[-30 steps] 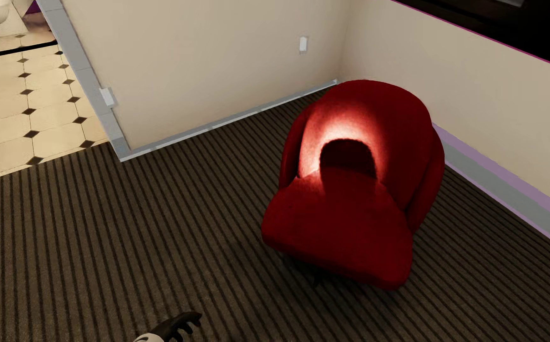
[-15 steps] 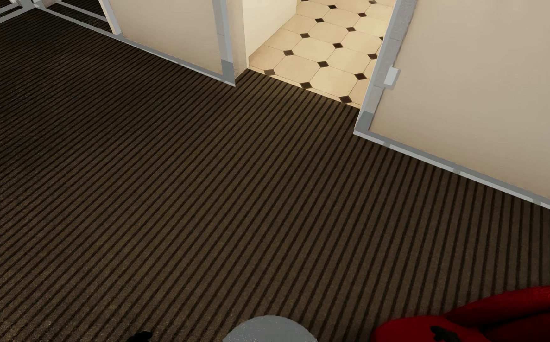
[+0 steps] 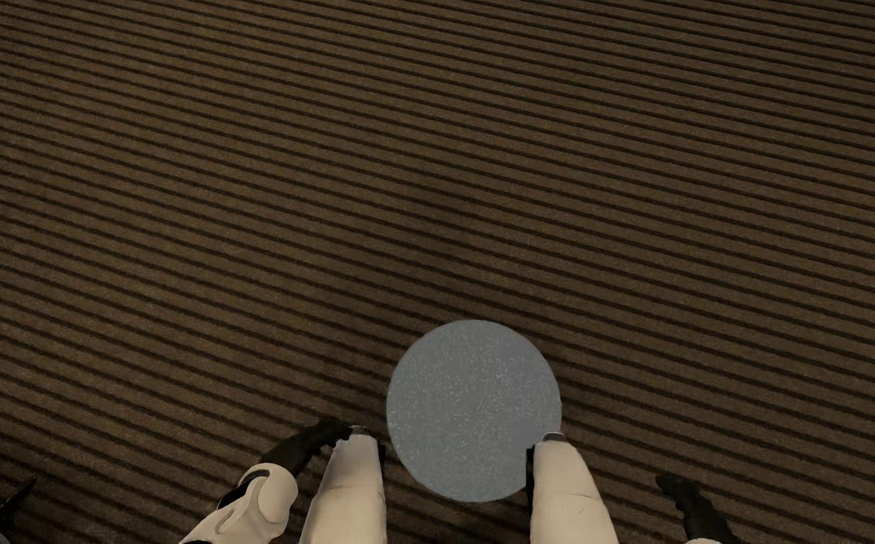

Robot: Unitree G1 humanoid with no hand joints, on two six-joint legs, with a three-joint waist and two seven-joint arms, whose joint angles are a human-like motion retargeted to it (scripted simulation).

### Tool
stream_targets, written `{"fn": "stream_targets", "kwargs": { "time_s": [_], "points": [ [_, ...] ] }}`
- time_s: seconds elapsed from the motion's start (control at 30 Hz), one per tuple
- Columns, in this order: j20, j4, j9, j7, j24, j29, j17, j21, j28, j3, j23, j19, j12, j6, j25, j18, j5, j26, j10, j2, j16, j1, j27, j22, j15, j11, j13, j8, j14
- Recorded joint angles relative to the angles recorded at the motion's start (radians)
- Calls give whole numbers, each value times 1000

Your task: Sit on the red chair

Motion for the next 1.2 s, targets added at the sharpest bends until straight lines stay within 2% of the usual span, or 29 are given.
{"fn": "stream_targets", "kwargs": {
  "time_s": [0.03,0.07,0.1,0.13,0.17,0.23,0.27,0.33,0.37,0.4,0.43,0.5,0.53,0.6,0.63,0.7,0.73,0.77,0.8,0.83,0.87,0.9,0.93,0.97,1.0,1.03,1.1,1.13,1.2],
  "points": [
    [37,32,39,12,-15,27,-28,4,-5,-12,-9,14,-18,11,-20,-37,-5,15,-21,-67,16,-12,-3,8,-35,87,-21,23,-48],
    [60,42,63,12,-47,81,-39,-13,3,-18,-20,17,-27,19,-54,-51,-23,6,27,-153,32,-88,32,9,-64,190,-28,26,-94],
    [70,43,86,2,-64,108,-75,-21,26,-19,-63,35,-42,27,-66,-89,-49,6,153,-252,43,-219,-41,15,-104,310,-31,34,-110],
    [83,60,106,-10,-68,127,-100,-35,-3,-16,-94,45,-63,45,-83,-130,-65,25,265,-340,59,-338,-56,24,-118,415,-26,37,-141],
    [98,88,146,18,-96,128,-119,-31,14,-7,-131,58,-78,37,-103,-135,-63,36,356,-422,80,-406,-44,14,-152,522,-32,58,-190],
    [91,106,226,-47,-132,118,-141,-13,58,-7,-145,77,-120,46,-91,-190,-75,38,543,-515,113,-551,-45,39,-207,701,-83,71,-224],
    [79,94,257,-63,-134,96,-147,-23,96,-3,-158,81,-137,47,-81,-195,-84,31,616,-547,117,-607,-39,43,-236,776,-95,89,-230],
    [113,82,299,-104,-129,51,-164,-11,23,2,-168,87,-151,47,-91,-200,-76,55,746,-606,131,-699,-10,21,-268,894,-121,105,-234],
    [117,80,315,-130,-151,25,-174,35,30,4,-177,108,-138,44,-42,-211,-70,39,798,-622,132,-725,-25,-1,-299,951,-129,125,-236],
    [125,83,338,-138,-142,-3,-185,31,29,9,-174,135,-133,42,-61,-217,-79,35,829,-619,127,-722,-2,-9,-303,985,-151,130,-241],
    [123,83,354,-138,-145,36,-191,17,27,12,-171,136,-131,43,-61,-225,-89,24,838,-599,109,-711,1,-5,-319,1003,-174,130,-230],
    [130,87,370,-126,-137,-1,-175,7,51,4,-158,148,-105,45,-47,-242,-123,23,839,-557,70,-667,22,26,-308,1017,-195,121,-213],
    [133,103,366,-117,-143,4,-173,20,67,2,-153,142,-76,43,-42,-255,-119,9,850,-540,60,-645,16,11,-315,1028,-192,119,-215],
    [166,119,353,-108,-90,24,-168,42,2,-1,-128,129,-39,41,-65,-262,-110,21,871,-500,35,-598,16,34,-310,1050,-186,122,-231],
    [160,126,346,-99,-76,37,-157,58,10,-2,-92,121,-23,39,-61,-263,-108,16,881,-480,15,-574,2,65,-320,1061,-191,125,-242],
    [150,145,336,-91,-81,13,-130,103,49,-2,-21,111,-6,38,-36,-275,-109,40,877,-438,-29,-518,25,134,-333,1067,-194,119,-268],
    [156,154,326,-87,-106,24,-107,122,57,-8,32,106,-3,37,-26,-280,-111,-11,873,-432,-46,-504,17,168,-340,1068,-211,114,-275],
    [181,159,313,-88,-175,32,-93,125,76,-8,55,107,-12,33,-16,-282,-112,11,874,-430,-73,-498,19,206,-344,1068,-216,114,-281],
    [189,170,310,-91,-197,32,-84,125,120,-5,64,101,-9,33,-10,-316,-107,24,878,-420,-85,-488,20,221,-345,1065,-216,107,-276],
    [194,172,307,-85,-194,34,-71,125,134,-6,74,103,-7,29,-2,-304,-107,35,875,-413,-81,-474,14,228,-332,1062,-214,103,-283],
    [188,171,308,-88,-194,10,-64,127,131,-6,91,101,-12,30,-13,-304,-103,37,877,-404,-71,-466,44,230,-328,1058,-214,100,-279],
    [178,170,311,-87,-189,5,-55,130,135,-9,94,106,-8,28,-6,-304,-99,26,877,-391,-63,-451,43,223,-330,1062,-211,101,-277],
    [158,167,308,-84,-152,8,-53,138,139,-10,98,94,4,28,-5,-297,-93,29,876,-381,-50,-440,42,194,-332,1059,-205,101,-278],
    [158,164,309,-86,-120,6,-45,139,103,-14,102,95,9,31,-16,-296,-85,40,877,-372,-49,-432,44,177,-332,1059,-199,105,-274],
    [158,160,312,-87,-103,13,-44,133,110,-15,110,94,3,35,-21,-294,-76,39,875,-368,-54,-426,26,183,-335,1060,-199,109,-274],
    [158,155,319,-85,-97,17,-46,134,113,-17,111,101,-3,41,-19,-251,-68,49,867,-366,-59,-414,31,188,-331,1058,-201,109,-291],
    [157,146,330,-84,-103,13,-51,134,112,-19,108,108,-5,50,-16,-240,-56,53,870,-365,-63,-411,33,190,-293,1046,-193,112,-291],
    [155,144,334,-85,-105,24,-59,121,96,-17,105,120,-8,53,-10,-264,-54,43,876,-377,-64,-420,18,188,-287,1045,-192,116,-274],
    [155,146,349,-86,-108,23,-65,107,94,-13,107,116,-12,64,-13,-265,-46,38,877,-387,-67,-428,21,186,-268,1035,-190,112,-273]
  ]
}}
